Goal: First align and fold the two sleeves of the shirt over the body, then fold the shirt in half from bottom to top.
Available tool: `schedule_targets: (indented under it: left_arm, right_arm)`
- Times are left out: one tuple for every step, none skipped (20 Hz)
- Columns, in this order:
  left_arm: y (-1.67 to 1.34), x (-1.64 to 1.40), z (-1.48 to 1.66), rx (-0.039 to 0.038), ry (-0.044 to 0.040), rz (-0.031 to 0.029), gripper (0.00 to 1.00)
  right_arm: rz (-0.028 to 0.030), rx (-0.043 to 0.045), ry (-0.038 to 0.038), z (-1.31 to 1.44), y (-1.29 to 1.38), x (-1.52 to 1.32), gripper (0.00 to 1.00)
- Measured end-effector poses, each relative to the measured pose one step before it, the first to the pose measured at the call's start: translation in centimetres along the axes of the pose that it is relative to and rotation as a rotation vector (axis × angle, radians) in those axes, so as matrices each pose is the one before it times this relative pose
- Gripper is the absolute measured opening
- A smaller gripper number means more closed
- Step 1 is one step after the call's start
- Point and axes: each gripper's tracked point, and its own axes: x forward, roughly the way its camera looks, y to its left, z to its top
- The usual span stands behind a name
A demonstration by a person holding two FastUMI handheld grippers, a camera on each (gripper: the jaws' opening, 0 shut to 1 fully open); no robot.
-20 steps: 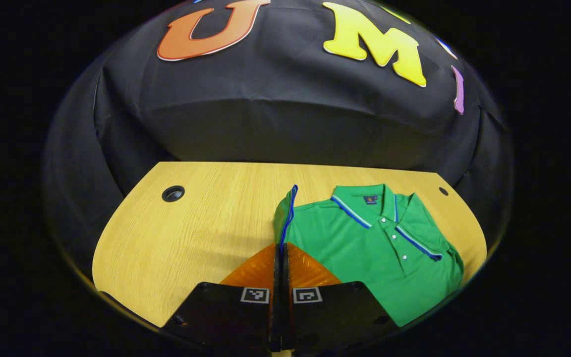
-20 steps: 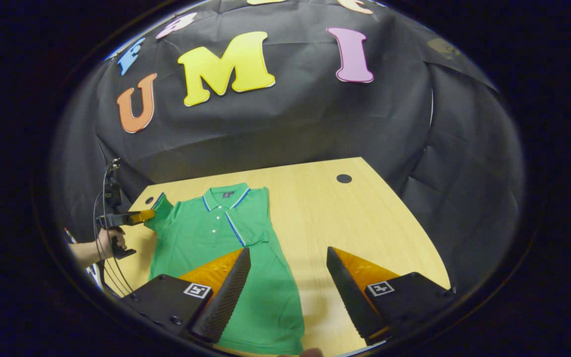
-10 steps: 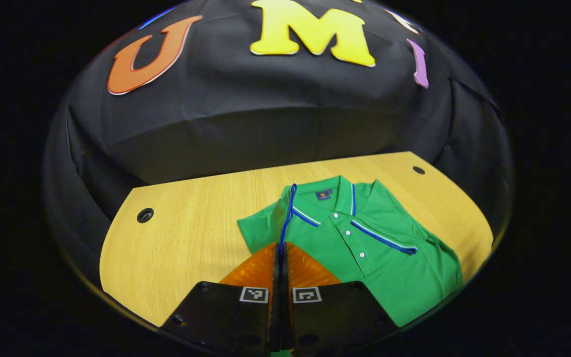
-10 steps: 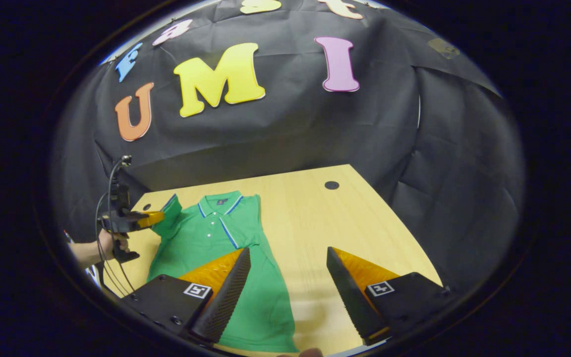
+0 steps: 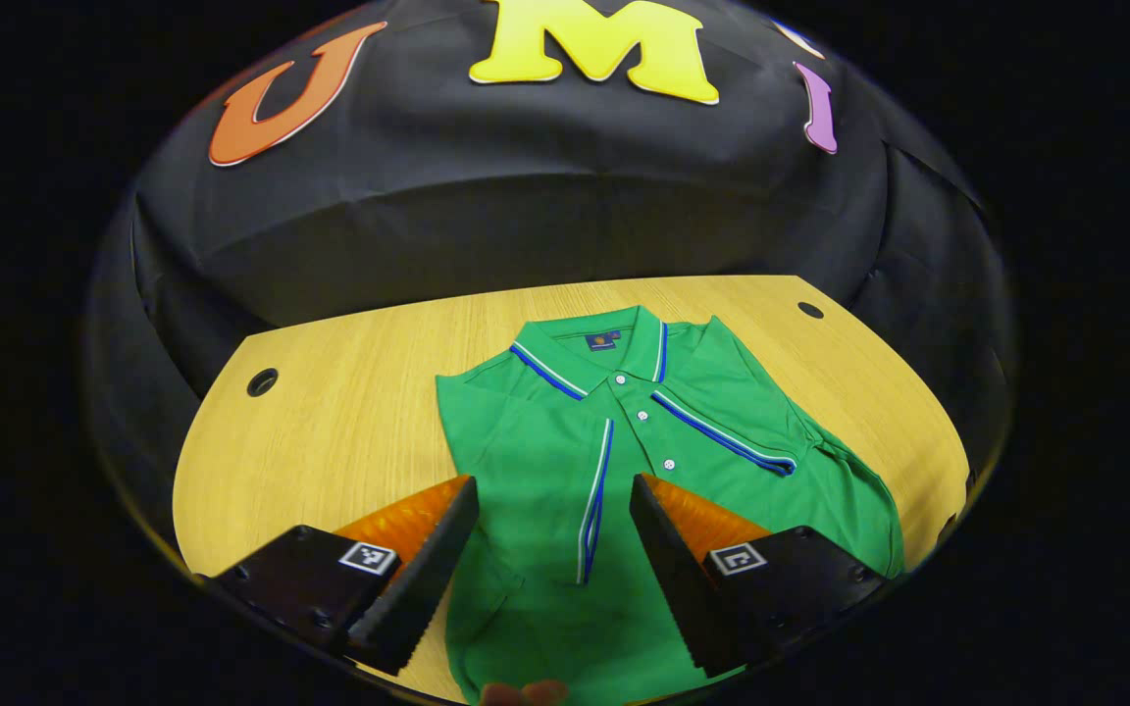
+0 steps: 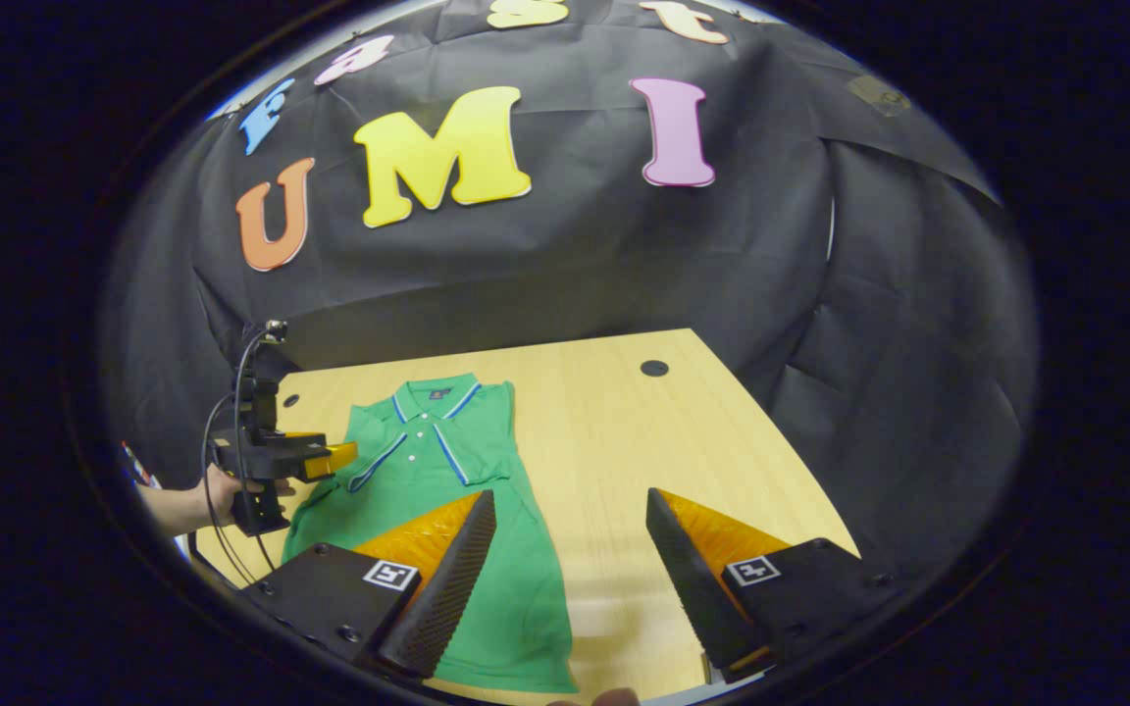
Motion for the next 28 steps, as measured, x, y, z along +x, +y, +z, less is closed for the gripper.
schedule_targets:
  left_arm:
    - [0.381,-0.968,-0.049,-0.01058,-0.00610,0.00999,1.00]
    - [0.203,-0.813,-0.099,-0.01350,-0.00329,0.00644,1.00]
    - [0.232,-1.076,-0.143,-0.01482,-0.00103,0.00254,1.00]
    - [0.145,-1.031,-0.180,-0.01481,-0.00156,0.00387,1.00]
    - [0.182,-1.141,-0.051,-0.01443,-0.00405,0.00510,1.00]
    - [0.130,-1.328,-0.159,-0.01832,-0.00331,0.00419,1.00]
    - [0.044,-1.314,-0.476,-0.02176,0.00101,0.00329,1.00]
    - [0.101,-1.395,-0.604,-0.01782,0.00376,0.00501,1.00]
    - [0.086,-1.292,-0.753,-0.01427,0.00399,0.00582,1.00]
    - [-0.058,-1.221,-0.901,-0.00758,0.01061,-0.00279,1.00]
    - [-0.013,-1.291,-0.968,0.00492,0.01191,-0.00635,1.00]
    - [0.166,-1.180,-1.051,0.01572,0.01423,-0.00656,1.00]
    - [0.146,-1.193,-1.223,0.02078,0.01827,-0.00896,1.00]
    - [0.249,-1.001,-1.354,0.01412,0.02465,-0.00542,1.00]
    - [0.209,-0.992,-1.460,0.00519,0.02853,-0.00711,1.00]
    - [0.228,-0.917,-1.664,0.00147,0.03320,-0.00907,1.00]
    - [-0.046,-0.846,-1.640,-0.00380,0.03290,-0.01672,1.00]
    - [-0.286,-0.662,-1.652,-0.00648,0.04377,-0.02241,1.00]
    - [-0.096,-0.625,-1.766,-0.00279,0.05026,-0.01092,1.00]
    - [0.132,-0.690,-1.978,0.00725,0.03966,-0.00477,1.00]
    - [-0.181,-0.463,-1.941,0.01684,0.04541,-0.01232,1.00]
    - [-0.196,-0.487,-2.151,0.01711,0.04799,-0.01147,1.00]
    - [-0.156,-0.065,-1.978,0.00981,0.04136,-0.00795,1.00]
    - [-0.114,-0.005,-1.747,0.00091,0.03597,-0.00842,1.00]
    - [-0.401,0.237,-1.355,-0.00421,0.03154,-0.01149,1.00]
    - [-0.308,0.216,-0.894,-0.00246,0.01793,-0.00615,1.00]
    - [-0.107,0.584,-0.340,-0.00481,0.00375,-0.00016,1.00]
    - [-0.391,0.543,-0.341,-0.01069,-0.00009,-0.00105,1.00]
  right_arm:
    - [0.01660,-0.02187,-0.00032,-0.003,0.753,0.278,0.98]
    - [0.01893,-0.02169,-0.00053,-0.071,0.626,0.228,0.98]
    - [0.02026,-0.02333,0.00045,-0.064,0.600,0.114,0.98]
    - [0.02126,-0.02420,0.00138,-0.169,0.508,0.035,0.98]
    - [0.02133,-0.02447,0.00168,-0.122,0.494,0.085,0.98]
    - [0.02291,-0.02056,0.00375,-0.272,0.489,0.014,0.98]
    - [0.02238,-0.01427,0.00483,-0.238,0.419,0.046,0.98]
    - [0.01897,-0.01387,0.01024,-0.481,0.253,0.049,0.93]
    - [0.01084,-0.01760,0.01232,-0.581,0.079,-0.040,0.98]
    - [0.00795,-0.01665,0.01464,-0.622,-0.129,-0.143,0.94]
    - [0.00876,-0.01389,0.01806,-0.792,-0.050,-0.159,0.93]
    - [0.00223,-0.01429,0.02241,-1.051,-0.169,-0.017,0.93]
    - [0.00468,-0.01214,0.02178,-1.074,-0.152,-0.052,0.98]
    - [0.00603,-0.01101,0.02600,-1.118,-0.040,-0.135,0.98]
    - [0.00329,-0.01092,0.02567,-1.120,-0.130,-0.148,0.98]
    - [0.00416,-0.00914,0.02664,-1.216,-0.073,-0.151,0.94]
    - [0.00878,-0.01000,0.02555,-1.186,0.110,-0.234,0.98]
    - [0.00922,-0.01674,0.03263,-1.379,0.194,-0.334,0.98]
    - [0.00653,-0.02275,0.03119,-1.353,0.198,-0.245,0.94]
    - [0.01156,-0.02643,0.03697,-1.531,0.339,-0.085,0.98]
    - [0.01187,-0.02720,0.03850,-1.734,0.430,-0.174,0.94]
    - [0.01152,-0.02172,0.03956,-1.697,0.448,-0.090,0.98]
    - [0.01035,-0.01130,0.03371,-1.404,0.381,0.117,1.00]
    - [0.00992,0.00107,0.03055,-1.337,0.337,0.176,0.94]
    - [0.00960,0.00837,0.02845,-1.108,0.368,0.359,0.98]
    - [0.00618,0.00547,0.02630,-1.040,0.366,0.500,0.98]
    - [0.00297,0.00157,0.02227,-0.841,0.248,0.414,0.98]
    - [0.00494,-0.00177,0.01627,-0.673,0.368,0.446,0.98]
